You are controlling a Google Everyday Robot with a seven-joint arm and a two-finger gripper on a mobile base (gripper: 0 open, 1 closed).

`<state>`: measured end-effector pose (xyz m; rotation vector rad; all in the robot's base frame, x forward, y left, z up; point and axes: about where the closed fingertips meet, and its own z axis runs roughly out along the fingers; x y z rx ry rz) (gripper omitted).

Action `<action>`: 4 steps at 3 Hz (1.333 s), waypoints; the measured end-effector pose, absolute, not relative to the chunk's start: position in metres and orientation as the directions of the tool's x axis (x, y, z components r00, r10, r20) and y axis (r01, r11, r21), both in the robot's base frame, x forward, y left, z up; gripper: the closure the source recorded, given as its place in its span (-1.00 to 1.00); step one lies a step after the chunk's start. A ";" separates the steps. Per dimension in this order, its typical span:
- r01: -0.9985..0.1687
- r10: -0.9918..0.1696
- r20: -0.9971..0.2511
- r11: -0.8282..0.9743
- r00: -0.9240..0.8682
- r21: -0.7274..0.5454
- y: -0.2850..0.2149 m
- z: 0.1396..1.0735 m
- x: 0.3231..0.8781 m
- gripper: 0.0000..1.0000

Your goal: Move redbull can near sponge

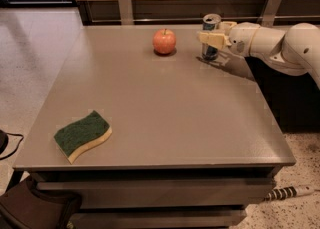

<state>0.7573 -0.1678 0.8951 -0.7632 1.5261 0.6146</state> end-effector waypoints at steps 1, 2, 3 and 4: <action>-0.772 -0.109 -0.994 0.633 -0.021 -0.053 -0.163 0.895 0.758 0.58; -0.776 -0.109 -0.994 0.629 -0.021 -0.052 -0.159 0.894 0.758 1.00; -0.776 -0.108 -0.994 0.628 -0.021 -0.052 -0.159 0.894 0.758 1.00; -0.783 -0.101 -0.995 0.620 -0.012 -0.053 -0.160 0.911 0.740 1.00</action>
Offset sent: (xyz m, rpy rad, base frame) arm 0.0004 0.0030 -0.0003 0.0007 0.0006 0.0043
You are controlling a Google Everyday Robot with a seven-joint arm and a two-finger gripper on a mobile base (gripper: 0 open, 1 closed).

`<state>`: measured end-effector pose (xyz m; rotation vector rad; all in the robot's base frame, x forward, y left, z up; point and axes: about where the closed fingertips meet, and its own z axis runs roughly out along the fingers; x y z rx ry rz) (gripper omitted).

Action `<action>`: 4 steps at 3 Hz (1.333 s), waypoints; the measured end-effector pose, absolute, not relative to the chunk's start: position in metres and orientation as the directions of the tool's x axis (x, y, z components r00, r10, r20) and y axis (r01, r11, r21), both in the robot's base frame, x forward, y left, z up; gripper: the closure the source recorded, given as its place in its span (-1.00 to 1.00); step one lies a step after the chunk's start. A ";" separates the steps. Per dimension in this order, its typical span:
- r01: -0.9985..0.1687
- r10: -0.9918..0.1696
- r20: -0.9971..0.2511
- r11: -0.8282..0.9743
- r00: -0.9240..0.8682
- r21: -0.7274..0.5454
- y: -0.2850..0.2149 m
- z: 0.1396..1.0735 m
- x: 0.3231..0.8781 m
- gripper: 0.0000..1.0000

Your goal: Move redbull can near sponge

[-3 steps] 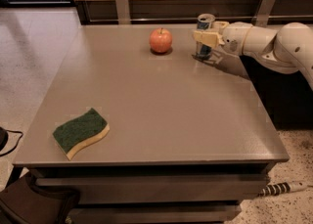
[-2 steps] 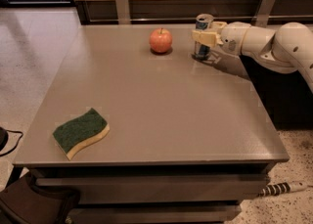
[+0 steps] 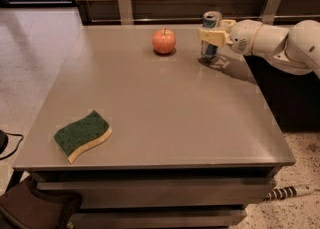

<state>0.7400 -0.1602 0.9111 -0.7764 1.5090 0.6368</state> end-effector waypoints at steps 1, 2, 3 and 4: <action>-0.791 -0.071 -0.997 0.610 0.005 -0.047 -0.158 0.930 0.709 1.00; -0.792 -0.034 -0.999 0.610 0.016 -0.034 -0.148 0.946 0.676 1.00; -0.804 -0.026 -1.000 0.594 0.000 -0.015 -0.120 0.951 0.633 1.00; -0.811 -0.020 -1.000 0.586 -0.013 -0.001 -0.094 0.950 0.597 1.00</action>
Offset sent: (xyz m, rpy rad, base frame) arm -0.1221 0.0324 0.0420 0.1245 -0.0149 0.0193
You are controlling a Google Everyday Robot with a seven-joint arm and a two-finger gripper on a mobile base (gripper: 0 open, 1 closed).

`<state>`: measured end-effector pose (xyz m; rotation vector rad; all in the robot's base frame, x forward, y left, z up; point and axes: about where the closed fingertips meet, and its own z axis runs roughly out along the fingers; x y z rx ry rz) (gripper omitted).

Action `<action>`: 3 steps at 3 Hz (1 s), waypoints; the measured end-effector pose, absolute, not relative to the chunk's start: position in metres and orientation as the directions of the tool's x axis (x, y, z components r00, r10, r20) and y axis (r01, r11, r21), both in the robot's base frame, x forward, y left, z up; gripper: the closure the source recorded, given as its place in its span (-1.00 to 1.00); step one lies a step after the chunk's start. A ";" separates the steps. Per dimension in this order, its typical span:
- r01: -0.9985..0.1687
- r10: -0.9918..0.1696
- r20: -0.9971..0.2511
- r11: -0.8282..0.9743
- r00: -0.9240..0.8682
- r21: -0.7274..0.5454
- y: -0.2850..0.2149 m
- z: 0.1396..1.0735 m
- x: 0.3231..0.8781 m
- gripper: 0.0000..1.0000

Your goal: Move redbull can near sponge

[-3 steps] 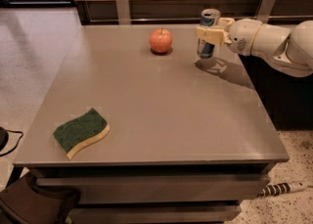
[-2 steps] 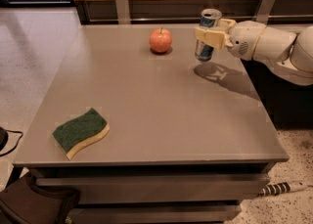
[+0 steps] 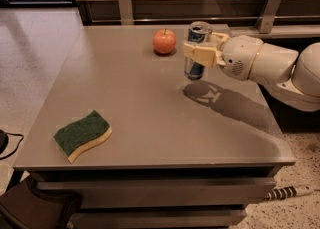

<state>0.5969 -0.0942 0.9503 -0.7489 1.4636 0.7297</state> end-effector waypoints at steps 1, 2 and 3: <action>-0.827 0.002 -0.999 0.562 -0.033 0.029 -0.061 0.934 0.555 1.00; -0.827 0.002 -0.999 0.562 -0.033 0.029 -0.061 0.934 0.555 1.00; -0.837 -0.007 -1.000 0.547 -0.029 0.020 -0.043 0.932 0.540 1.00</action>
Offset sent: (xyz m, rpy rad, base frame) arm -0.0332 0.0241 -0.0133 0.0206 0.0156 0.0161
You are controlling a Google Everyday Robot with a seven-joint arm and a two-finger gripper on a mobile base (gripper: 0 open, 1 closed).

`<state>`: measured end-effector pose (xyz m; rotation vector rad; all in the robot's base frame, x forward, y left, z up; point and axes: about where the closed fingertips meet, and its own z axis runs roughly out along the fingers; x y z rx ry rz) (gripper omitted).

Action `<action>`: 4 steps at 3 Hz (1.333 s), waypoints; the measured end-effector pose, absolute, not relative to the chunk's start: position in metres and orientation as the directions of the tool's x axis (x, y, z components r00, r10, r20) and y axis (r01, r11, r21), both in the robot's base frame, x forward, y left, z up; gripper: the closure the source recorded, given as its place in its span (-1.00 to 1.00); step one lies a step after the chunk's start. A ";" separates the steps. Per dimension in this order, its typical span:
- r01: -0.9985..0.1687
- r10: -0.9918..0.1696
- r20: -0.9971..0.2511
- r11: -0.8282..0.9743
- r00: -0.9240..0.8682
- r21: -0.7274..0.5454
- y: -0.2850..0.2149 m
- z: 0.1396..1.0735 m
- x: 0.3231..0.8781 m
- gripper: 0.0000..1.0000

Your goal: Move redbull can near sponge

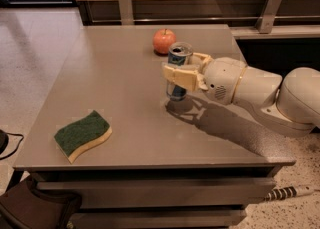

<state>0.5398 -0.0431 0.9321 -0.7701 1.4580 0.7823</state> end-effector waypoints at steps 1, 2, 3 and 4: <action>-0.832 -0.010 -0.999 0.554 -0.039 0.027 -0.012 0.923 0.507 1.00; -0.834 -0.001 -0.999 0.551 -0.043 0.035 0.012 0.914 0.486 1.00; -0.850 0.035 -0.997 0.522 -0.065 0.074 0.033 0.901 0.472 1.00; -0.852 0.033 -0.996 0.516 -0.083 0.088 0.044 0.888 0.464 1.00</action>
Offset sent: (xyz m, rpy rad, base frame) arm -0.0770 0.0790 -0.0298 0.0199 0.0213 -0.0081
